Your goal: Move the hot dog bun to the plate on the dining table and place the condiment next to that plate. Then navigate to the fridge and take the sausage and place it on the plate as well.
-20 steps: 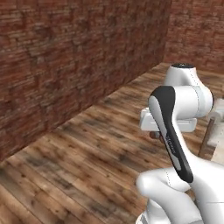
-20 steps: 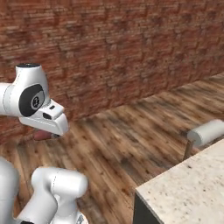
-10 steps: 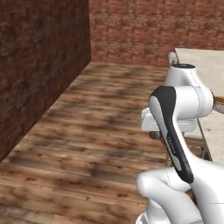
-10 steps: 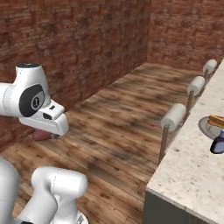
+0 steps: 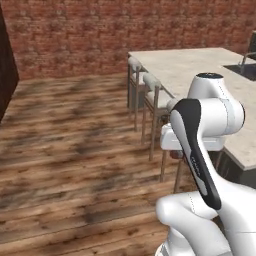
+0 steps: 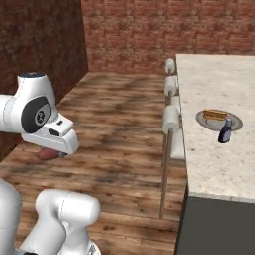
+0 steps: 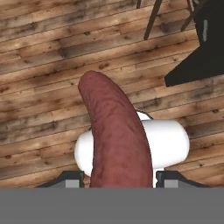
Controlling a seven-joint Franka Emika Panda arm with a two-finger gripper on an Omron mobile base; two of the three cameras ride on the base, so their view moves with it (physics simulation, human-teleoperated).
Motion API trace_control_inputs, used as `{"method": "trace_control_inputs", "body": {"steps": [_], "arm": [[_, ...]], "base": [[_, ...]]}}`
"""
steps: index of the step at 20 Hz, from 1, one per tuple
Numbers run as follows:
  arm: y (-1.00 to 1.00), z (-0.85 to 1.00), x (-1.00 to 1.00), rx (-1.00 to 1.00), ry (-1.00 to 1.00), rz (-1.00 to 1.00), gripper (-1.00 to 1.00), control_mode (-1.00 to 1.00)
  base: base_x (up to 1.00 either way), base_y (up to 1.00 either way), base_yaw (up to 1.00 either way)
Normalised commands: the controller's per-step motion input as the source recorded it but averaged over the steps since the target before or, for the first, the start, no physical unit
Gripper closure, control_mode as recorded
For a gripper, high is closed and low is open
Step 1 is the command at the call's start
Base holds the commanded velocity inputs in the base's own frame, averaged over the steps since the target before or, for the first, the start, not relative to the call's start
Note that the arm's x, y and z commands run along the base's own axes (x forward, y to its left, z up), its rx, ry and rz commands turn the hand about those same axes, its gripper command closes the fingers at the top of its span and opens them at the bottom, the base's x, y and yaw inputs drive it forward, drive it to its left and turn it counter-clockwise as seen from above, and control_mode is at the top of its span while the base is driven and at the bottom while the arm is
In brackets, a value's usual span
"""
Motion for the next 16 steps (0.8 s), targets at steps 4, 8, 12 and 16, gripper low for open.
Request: {"method": "trace_control_inputs", "body": {"steps": [4, 8, 12, 16], "arm": [[0.00, 0.00, 0.00, 0.00, 0.00, 0.00, 1.00, 1.00], [0.00, 0.00, 0.00, 0.00, 0.00, 0.00, 1.00, 1.00], [0.00, 0.00, 0.00, 0.00, 0.00, 0.00, 1.00, 1.00], [0.00, 0.00, 0.00, 0.00, 0.00, 0.00, 1.00, 1.00]], "base": [[0.47, 0.65, -0.67], [0.59, 0.59, -0.67], [0.71, 0.61, -0.65], [0.60, 0.68, -0.62]]}}
